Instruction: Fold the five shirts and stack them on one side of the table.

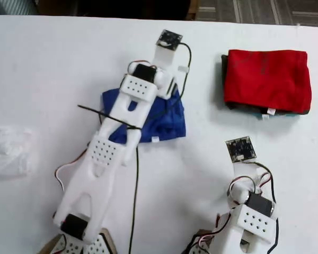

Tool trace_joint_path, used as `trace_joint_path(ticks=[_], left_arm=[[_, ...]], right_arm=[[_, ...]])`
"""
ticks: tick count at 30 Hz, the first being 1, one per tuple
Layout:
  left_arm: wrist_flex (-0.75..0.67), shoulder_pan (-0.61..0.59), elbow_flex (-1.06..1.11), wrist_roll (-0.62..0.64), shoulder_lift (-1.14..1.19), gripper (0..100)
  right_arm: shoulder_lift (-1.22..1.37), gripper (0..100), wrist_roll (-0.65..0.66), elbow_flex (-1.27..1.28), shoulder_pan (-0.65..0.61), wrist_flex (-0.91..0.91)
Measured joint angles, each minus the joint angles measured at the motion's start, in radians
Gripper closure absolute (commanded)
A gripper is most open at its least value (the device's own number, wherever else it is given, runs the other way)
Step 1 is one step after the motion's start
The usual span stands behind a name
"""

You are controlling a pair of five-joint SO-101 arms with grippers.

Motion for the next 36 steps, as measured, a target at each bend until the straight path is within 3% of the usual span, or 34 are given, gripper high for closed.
trace_joint_path(ticks=[4,11,16,19,26,36], left_arm=[[0.060,-0.003,-0.086,0.000,0.000,80],[0.316,-0.003,-0.250,-0.005,-0.003,81],[0.423,-0.003,-0.269,-0.077,-0.005,81],[0.411,-0.012,-0.269,-0.086,-0.005,81],[0.176,-0.038,-0.275,-0.086,0.129,81],[0.040,-0.014,-0.275,-0.058,0.212,81]], right_arm=[[0.000,97.9,0.000,0.000,0.000,0.000],[0.000,97.9,0.000,0.000,0.000,0.000],[0.000,97.9,0.000,0.000,0.000,0.000],[0.000,97.9,0.000,0.000,0.000,0.000],[0.000,97.9,0.000,0.000,0.000,0.000],[0.000,97.9,0.000,0.000,0.000,0.000]])
